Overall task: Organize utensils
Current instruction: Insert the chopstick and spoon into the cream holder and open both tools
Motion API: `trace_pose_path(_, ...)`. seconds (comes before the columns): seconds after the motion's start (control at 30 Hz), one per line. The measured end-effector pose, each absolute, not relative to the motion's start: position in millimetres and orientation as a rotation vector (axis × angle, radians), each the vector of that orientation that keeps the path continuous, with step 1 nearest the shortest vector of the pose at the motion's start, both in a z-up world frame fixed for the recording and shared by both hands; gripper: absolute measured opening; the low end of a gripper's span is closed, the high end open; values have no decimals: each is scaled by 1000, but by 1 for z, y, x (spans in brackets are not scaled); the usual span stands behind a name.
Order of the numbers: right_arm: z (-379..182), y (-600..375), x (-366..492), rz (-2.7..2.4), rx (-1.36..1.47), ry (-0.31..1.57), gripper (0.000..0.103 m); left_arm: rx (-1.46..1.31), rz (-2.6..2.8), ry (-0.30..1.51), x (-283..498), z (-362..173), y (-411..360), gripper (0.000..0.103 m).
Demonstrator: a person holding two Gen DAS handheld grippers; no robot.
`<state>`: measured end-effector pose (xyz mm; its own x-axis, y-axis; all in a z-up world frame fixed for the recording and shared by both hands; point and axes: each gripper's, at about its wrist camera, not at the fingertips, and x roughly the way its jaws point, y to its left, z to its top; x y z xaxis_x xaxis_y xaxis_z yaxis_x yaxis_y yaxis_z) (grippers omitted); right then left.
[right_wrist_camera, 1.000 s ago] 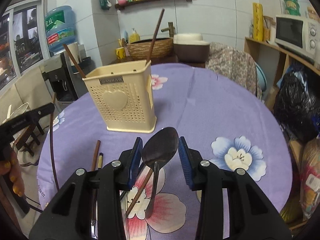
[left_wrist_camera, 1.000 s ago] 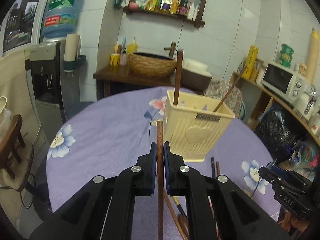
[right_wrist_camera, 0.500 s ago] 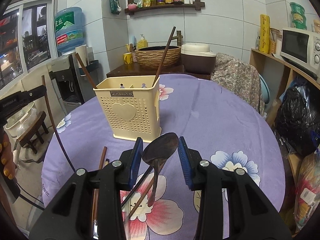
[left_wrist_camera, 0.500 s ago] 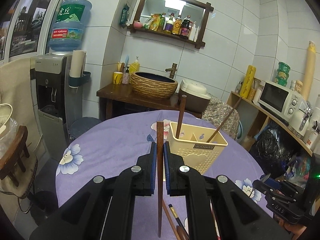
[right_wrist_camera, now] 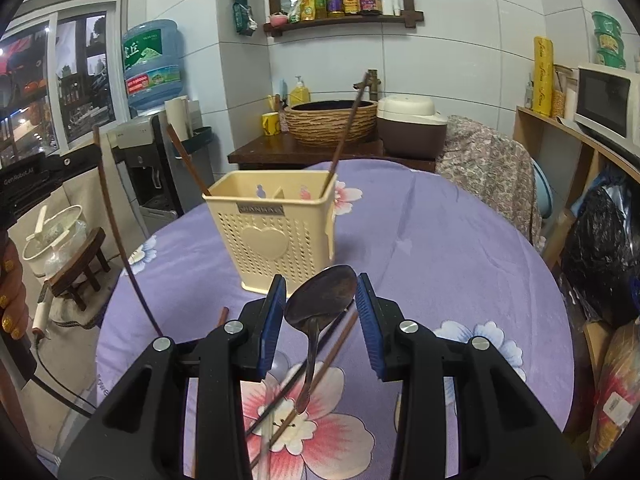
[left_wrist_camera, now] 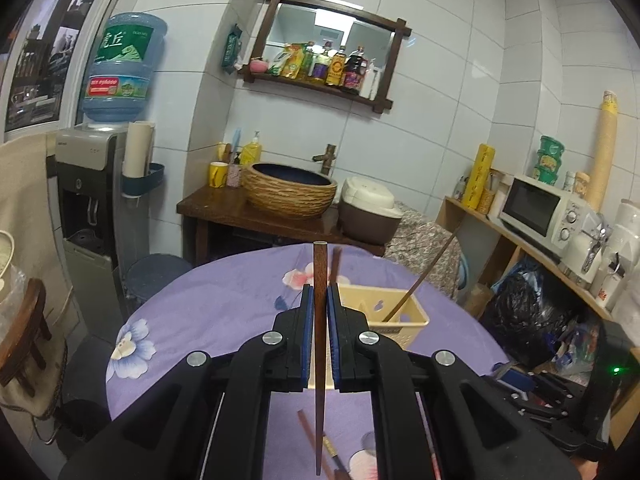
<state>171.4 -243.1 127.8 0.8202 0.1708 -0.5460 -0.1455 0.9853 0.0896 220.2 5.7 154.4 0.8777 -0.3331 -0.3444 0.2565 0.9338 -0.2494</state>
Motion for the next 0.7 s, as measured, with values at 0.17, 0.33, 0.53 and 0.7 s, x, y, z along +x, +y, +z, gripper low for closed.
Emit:
trace_pose_path(0.17,175,-232,189,200,22,512,37,-256,-413,359,234,205,0,8)
trace_pose_path(0.33,221,-221,219,177,7,434,37,-260,-421,287,257,259,-11,8)
trace_pose_path(0.53,254,-215,265,120,6,392,37,-245,-380,239,303,289,-21,8)
trace_pose_path(0.7,243,-208,295,98,-2,402,37,-215,-370,248,342,273,-25,8)
